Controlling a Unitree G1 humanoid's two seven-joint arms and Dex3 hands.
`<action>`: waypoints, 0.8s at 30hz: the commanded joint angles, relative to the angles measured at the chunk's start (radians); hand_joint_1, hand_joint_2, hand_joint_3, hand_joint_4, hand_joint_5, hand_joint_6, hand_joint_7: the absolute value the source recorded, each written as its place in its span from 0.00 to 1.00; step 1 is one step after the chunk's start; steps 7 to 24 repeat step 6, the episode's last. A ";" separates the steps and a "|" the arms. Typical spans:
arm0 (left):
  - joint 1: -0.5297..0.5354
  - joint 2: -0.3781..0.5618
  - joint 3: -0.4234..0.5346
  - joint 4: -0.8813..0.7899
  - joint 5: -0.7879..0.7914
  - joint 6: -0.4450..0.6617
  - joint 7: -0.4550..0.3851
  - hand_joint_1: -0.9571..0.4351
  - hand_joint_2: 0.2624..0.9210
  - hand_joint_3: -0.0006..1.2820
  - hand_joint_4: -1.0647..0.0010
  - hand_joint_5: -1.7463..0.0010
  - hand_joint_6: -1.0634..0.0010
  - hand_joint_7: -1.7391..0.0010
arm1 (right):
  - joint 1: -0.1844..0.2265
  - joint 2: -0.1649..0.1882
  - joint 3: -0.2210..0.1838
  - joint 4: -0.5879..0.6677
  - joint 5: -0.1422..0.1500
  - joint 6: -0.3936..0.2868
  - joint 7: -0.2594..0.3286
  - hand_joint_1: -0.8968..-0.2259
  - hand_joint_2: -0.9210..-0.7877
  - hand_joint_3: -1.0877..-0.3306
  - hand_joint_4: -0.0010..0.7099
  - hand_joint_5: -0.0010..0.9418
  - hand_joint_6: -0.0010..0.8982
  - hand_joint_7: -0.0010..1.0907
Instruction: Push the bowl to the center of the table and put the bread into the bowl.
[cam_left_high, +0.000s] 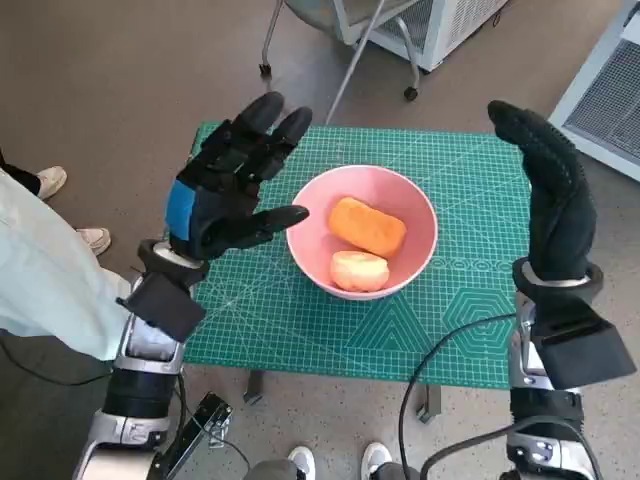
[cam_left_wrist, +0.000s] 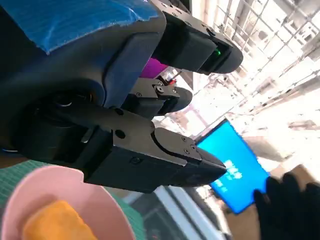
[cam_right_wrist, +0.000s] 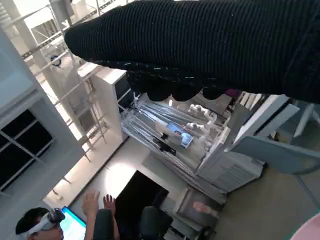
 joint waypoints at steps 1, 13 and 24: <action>0.012 -0.012 0.010 -0.009 -0.024 0.002 -0.010 0.73 1.00 0.04 0.63 0.97 0.56 0.97 | 0.002 0.001 0.005 0.014 -0.008 0.024 -0.010 0.45 0.00 0.36 0.51 0.00 0.05 0.71; 0.013 -0.024 0.007 -0.027 -0.018 0.014 -0.003 0.73 0.99 0.06 0.75 0.83 0.79 0.69 | 0.002 0.005 0.007 0.008 -0.007 0.037 -0.012 0.45 0.00 0.36 0.51 0.00 0.05 0.71; 0.013 -0.024 0.007 -0.027 -0.018 0.014 -0.003 0.73 0.99 0.06 0.75 0.83 0.79 0.69 | 0.002 0.005 0.007 0.008 -0.007 0.037 -0.012 0.45 0.00 0.36 0.51 0.00 0.05 0.71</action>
